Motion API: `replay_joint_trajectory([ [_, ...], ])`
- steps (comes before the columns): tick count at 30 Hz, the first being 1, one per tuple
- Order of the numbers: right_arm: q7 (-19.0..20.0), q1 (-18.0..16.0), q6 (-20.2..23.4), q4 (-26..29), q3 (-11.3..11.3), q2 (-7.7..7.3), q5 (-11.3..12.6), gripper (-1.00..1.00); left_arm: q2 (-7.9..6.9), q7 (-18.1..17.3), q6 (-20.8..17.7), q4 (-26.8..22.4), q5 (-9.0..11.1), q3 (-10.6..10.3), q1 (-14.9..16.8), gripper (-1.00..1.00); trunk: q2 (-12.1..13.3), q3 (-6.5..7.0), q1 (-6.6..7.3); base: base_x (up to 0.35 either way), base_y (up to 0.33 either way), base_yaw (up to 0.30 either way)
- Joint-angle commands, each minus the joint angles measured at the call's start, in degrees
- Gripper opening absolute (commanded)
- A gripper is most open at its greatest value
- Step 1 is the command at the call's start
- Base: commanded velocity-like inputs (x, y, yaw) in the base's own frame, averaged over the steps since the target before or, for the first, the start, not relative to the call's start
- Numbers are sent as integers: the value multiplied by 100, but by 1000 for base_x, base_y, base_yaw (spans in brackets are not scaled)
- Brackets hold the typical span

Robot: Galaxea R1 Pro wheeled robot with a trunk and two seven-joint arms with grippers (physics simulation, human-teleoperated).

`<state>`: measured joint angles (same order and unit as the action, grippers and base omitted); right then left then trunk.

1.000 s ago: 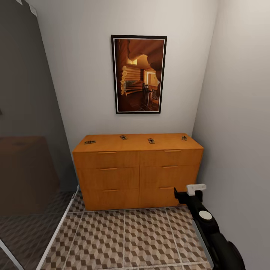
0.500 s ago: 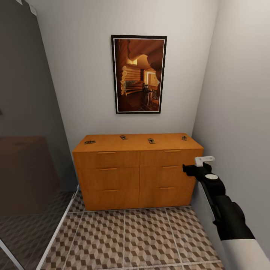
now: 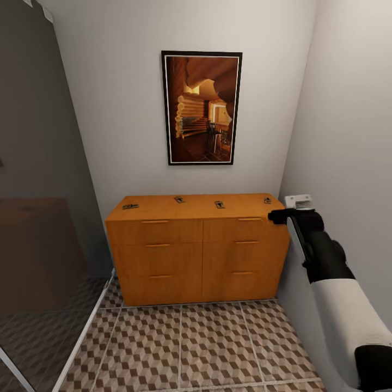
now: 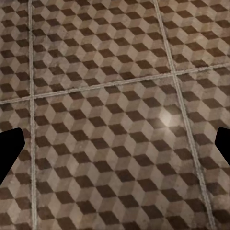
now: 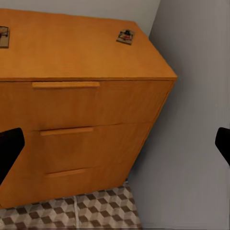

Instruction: Take the four mousetraps from the cabinet in the bathroom and place them on the bathroom floor. Make sure all four end up on the same floor surface, and ensure that at least two of them are either under or directly next to the same bathroom sink.

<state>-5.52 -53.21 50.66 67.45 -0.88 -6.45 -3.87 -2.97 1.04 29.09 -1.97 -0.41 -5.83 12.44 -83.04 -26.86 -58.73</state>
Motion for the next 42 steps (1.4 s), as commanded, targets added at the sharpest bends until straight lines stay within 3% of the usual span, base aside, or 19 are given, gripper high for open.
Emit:
replay_joint_trajectory([
  [1,10,-178,48,-213,-7,-5,-35,100,-2,11,18,4,-3,-33,4,100,-3,-7,0,0,0,0],
  [2,15,-524,67,-656,-5,-16,-35,100,-2,11,18,4,-3,-33,4,100,-3,-7,0,0,0,0],
  [6,29,-1231,78,-1560,2,-69,-31,100,-2,11,18,9,-3,-33,4,100,-3,-7,0,0,0,0],
  [7,34,-1556,74,-1998,4,-93,-26,100,-2,11,18,20,-6,-33,4,100,-3,-7,0,0,0,0],
  [13,41,-2344,61,-3018,8,-128,-19,100,-2,11,18,55,-11,-33,4,100,-3,-7,0,0,0,0],
  [22,42,-2616,65,-3321,8,-130,-16,100,5,11,18,76,-12,-33,4,100,-3,-7,0,0,0,0],
  [33,44,-2657,60,-3645,6,-111,-9,100,24,11,5,90,-12,-33,4,100,-3,-7,0,11,0,0],
  [42,50,-2659,46,-3752,-6,-96,-9,100,33,10,1,99,-12,-33,4,100,-3,-7,0,215,0,0],
])
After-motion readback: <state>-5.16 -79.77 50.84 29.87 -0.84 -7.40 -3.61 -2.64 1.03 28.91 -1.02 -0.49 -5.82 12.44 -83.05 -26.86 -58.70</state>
